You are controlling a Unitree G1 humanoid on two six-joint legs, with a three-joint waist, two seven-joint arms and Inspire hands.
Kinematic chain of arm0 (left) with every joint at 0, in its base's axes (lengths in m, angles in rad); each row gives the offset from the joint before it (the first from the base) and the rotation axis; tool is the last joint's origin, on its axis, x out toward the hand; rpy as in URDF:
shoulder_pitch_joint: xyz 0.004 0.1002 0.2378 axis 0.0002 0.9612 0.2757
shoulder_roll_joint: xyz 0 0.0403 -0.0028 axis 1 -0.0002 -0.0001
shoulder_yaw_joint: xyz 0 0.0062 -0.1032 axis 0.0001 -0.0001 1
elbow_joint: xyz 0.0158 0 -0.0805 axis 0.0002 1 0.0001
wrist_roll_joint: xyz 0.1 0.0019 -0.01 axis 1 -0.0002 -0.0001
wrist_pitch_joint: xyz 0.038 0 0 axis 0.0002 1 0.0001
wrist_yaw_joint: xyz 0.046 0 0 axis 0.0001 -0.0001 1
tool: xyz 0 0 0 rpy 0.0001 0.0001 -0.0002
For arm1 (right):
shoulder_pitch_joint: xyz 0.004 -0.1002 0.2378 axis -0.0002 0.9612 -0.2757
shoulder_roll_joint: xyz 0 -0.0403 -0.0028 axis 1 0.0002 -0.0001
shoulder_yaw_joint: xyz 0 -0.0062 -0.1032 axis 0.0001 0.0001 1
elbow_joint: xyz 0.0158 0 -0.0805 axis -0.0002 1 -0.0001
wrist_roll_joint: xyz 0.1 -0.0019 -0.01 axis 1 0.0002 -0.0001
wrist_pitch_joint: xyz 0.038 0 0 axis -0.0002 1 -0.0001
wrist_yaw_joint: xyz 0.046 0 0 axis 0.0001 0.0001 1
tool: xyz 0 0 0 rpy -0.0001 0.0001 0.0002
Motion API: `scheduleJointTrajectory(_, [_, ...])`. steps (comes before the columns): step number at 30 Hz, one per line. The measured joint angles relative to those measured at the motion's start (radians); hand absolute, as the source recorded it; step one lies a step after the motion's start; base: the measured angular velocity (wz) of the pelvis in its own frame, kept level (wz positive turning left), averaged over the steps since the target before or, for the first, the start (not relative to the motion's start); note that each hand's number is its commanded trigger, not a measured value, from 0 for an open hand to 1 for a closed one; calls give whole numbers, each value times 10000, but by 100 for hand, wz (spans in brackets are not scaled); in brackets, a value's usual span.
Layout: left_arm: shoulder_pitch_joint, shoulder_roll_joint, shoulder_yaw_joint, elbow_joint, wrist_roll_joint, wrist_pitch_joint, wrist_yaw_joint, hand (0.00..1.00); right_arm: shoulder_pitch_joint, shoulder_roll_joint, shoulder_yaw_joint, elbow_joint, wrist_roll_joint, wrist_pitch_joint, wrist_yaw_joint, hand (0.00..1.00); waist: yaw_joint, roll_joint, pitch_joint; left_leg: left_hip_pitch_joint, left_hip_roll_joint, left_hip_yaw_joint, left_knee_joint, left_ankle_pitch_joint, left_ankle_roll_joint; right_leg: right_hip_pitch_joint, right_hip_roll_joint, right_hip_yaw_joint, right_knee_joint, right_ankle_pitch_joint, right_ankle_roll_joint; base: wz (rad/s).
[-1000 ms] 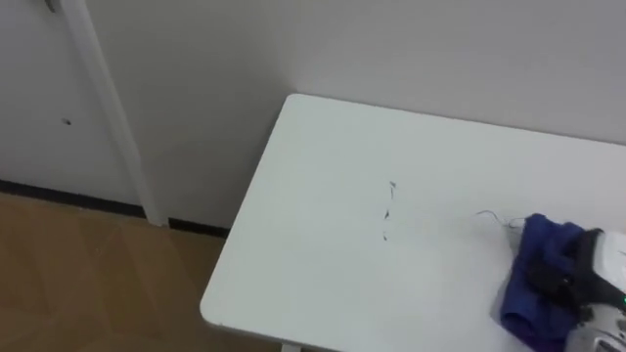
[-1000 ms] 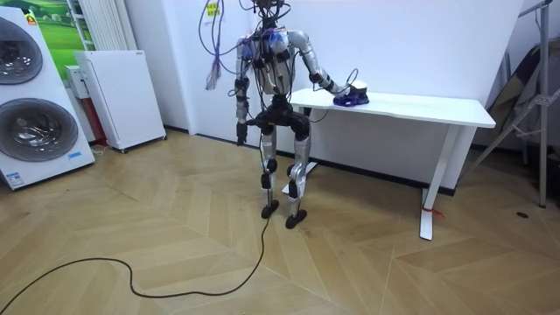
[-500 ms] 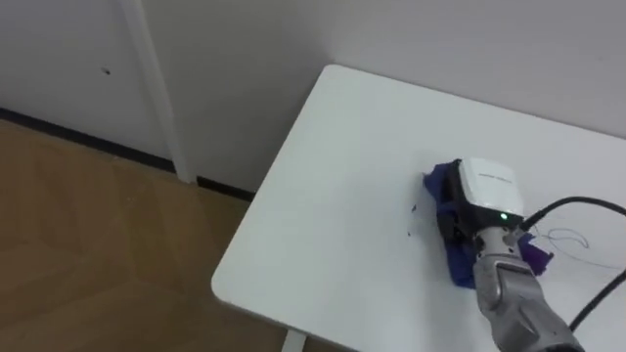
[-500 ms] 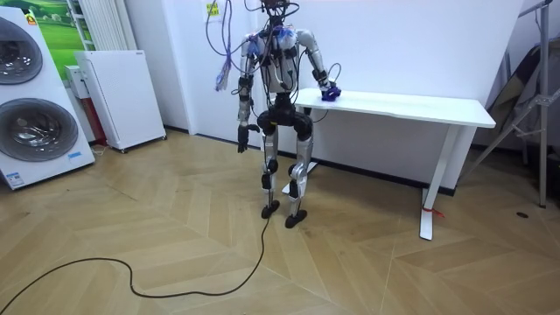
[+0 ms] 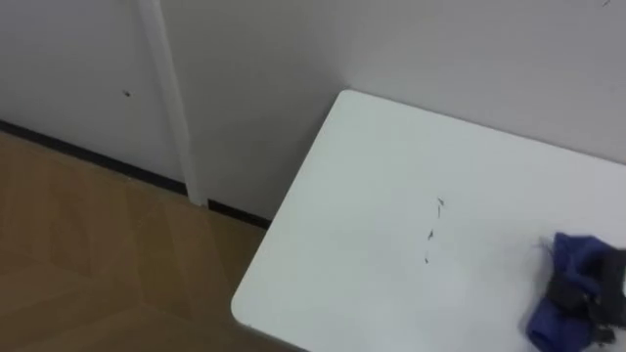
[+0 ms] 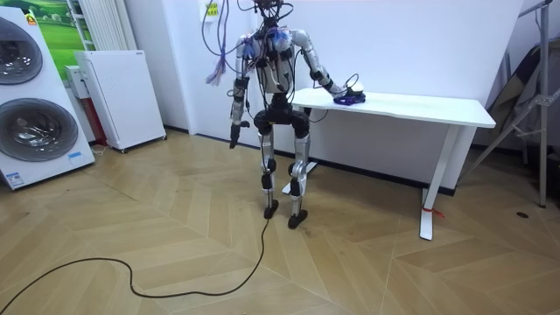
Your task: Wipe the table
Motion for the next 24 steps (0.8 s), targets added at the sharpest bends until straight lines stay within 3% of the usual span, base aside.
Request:
scheduleJointTrajectory(5, [-143, -27, -285, 134, -142, -63, 345, 0, -5, -15, 59, -28, 172, 137, 49, 100, 163, 61, -10, 85, -4, 109, 5, -18, 24, 97, -4, 200, 1, -4, 57, -12])
scheduleJointTrajectory(9, [-295, -136, -870, 476, -166, -2, 352, 0, -1131, 117, 754, -195, -192, 1180, 242, 100, 631, 242, 45, 86, 22, 59, 54, -77, -30, -50, 96, 479, -4, -25, 93, -61])
scheduleJointTrajectory(10, [-396, -169, -1109, 660, -166, 33, 328, 0, -1519, 225, 1018, -415, -487, 1606, 376, 100, 727, 315, 94, 22, 32, 53, 68, -77, -32, -183, 133, 472, -8, -25, 93, -73])
scheduleJointTrajectory(11, [-427, -179, -1247, 691, -172, 45, 300, 0, -1696, 294, 1221, -497, -692, 1758, 457, 100, 755, 363, 126, -45, 35, 5, 110, -78, -36, -263, 162, 470, -9, -23, 88, -63])
scheduleJointTrajectory(13, [-682, -207, -1563, 922, -167, 62, 161, 0, -2009, 354, 1923, -1451, -1561, 2328, 1051, 100, 938, 518, 192, -423, 29, -344, 280, -62, -122, -680, 288, 455, 31, 85, -90, -40])
scheduleJointTrajectory(16, [-889, -305, -1578, 951, -157, 104, 69, 0, -2327, 624, 3167, -2706, -2431, 2594, 1923, 100, 1221, 624, 300, -711, 116, -498, 274, 57, -253, -1051, 426, 474, 50, 143, -301, -16])
scheduleJointTrajectory(18, [-871, -369, -1603, 875, -150, 147, 42, 0, -2525, 727, 3702, -3176, -3016, 2608, 2390, 100, 1340, 576, 351, -851, 131, -534, 261, 162, -283, -1158, 408, 409, 46, 82, -423, 20])
scheduleJointTrajectory(21, [-554, -358, -1749, 433, -307, 236, 21, 0, -2719, 708, 3796, -3157, -3066, 2507, 2553, 100, 1468, 505, 388, -940, 114, -535, 225, 242, -381, -1221, 414, 201, 28, -138, -488, 43])
scheduleJointTrajectory(24, [-271, -347, -1730, 432, -560, 302, -45, 0, -2648, 486, 3587, -2941, -3109, 2220, 2394, 100, 1306, 341, 364, -975, 143, -545, 246, 277, -429, -1181, 390, 60, 20, -260, -541, 46])
